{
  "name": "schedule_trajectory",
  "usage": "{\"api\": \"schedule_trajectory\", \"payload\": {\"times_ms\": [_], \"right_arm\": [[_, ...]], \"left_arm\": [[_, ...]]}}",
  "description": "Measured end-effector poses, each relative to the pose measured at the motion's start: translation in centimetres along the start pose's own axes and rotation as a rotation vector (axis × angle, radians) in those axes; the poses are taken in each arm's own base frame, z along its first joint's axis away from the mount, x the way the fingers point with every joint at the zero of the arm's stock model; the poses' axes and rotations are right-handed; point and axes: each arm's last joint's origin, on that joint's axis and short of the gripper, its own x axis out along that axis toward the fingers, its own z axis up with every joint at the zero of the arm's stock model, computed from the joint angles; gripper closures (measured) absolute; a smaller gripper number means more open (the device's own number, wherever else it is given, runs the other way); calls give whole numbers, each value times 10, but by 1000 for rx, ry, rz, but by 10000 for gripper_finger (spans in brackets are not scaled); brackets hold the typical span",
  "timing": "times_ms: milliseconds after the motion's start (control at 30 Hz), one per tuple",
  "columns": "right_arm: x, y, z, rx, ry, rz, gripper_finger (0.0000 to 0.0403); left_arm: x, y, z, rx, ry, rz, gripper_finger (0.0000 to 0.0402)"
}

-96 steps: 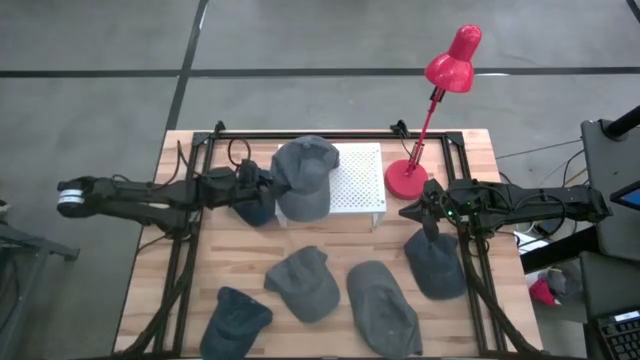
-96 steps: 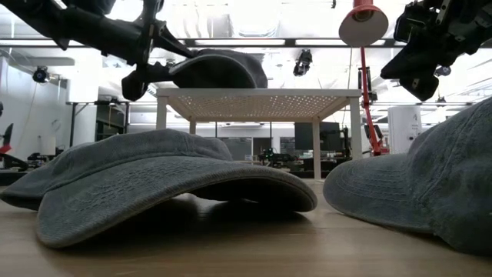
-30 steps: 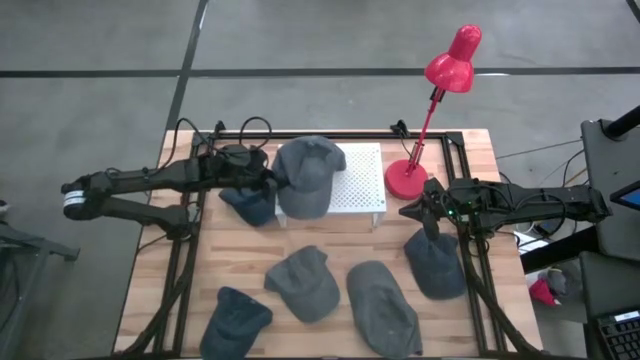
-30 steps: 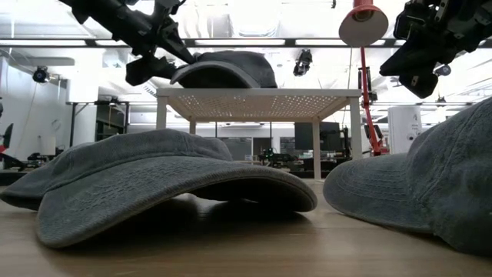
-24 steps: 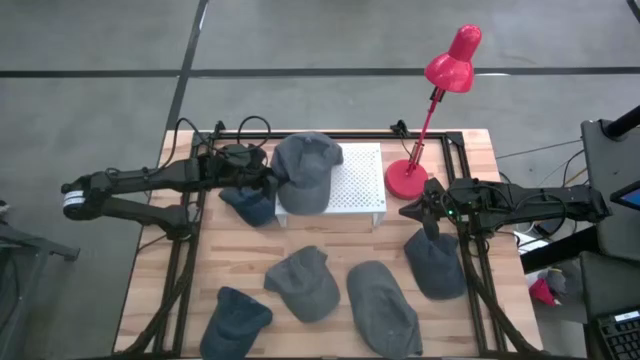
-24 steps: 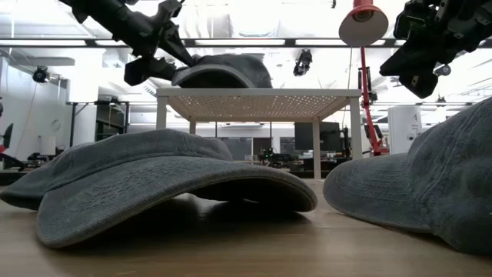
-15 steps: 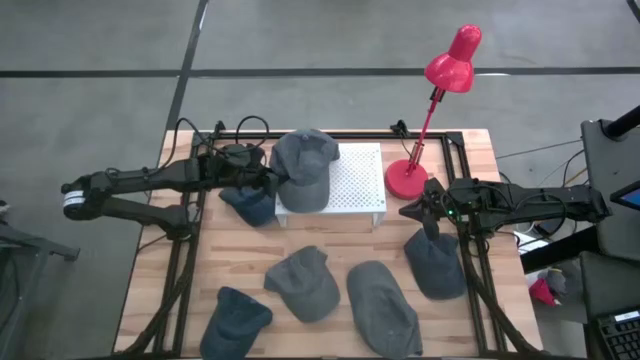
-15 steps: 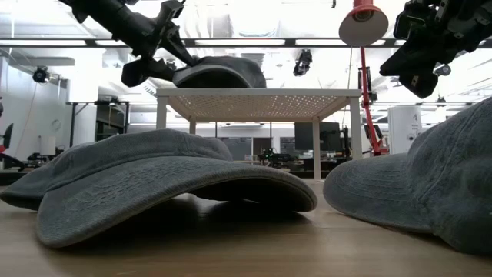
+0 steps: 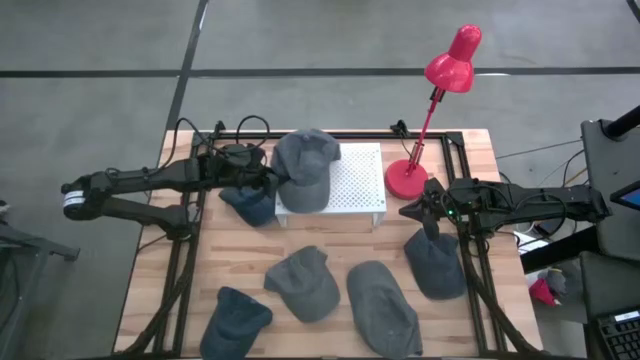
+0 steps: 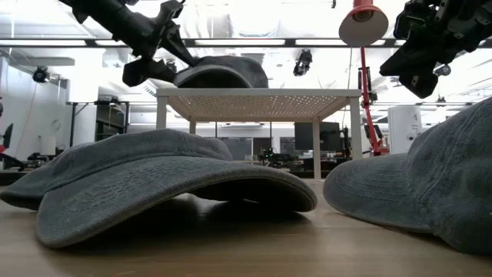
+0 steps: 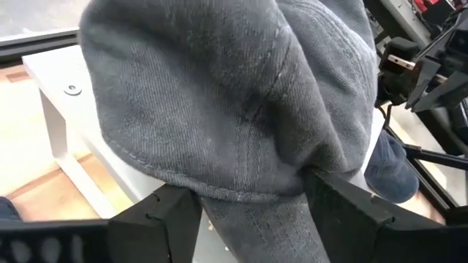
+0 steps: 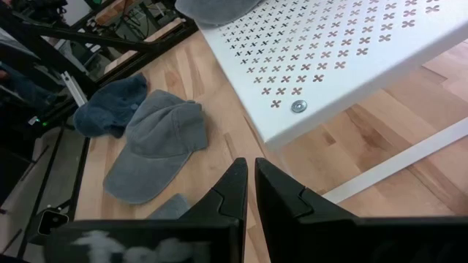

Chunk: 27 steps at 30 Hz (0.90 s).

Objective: Pick & Place hat
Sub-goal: Put the top left gray cap on the shelf

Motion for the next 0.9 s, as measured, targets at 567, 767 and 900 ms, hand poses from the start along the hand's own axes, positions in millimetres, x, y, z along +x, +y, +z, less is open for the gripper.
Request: {"api": "schedule_trajectory", "payload": {"times_ms": [567, 767, 900], "right_arm": [[0, 0, 0, 0, 0, 0, 376], [0, 0, 0, 0, 0, 0, 376], [0, 0, 0, 0, 0, 0, 376]], "left_arm": [[-6, -3, 0, 47, 33, -82, 65], [-14, -2, -1, 47, 56, -112, 64], [-19, -1, -1, 42, 60, -110, 64]]}}
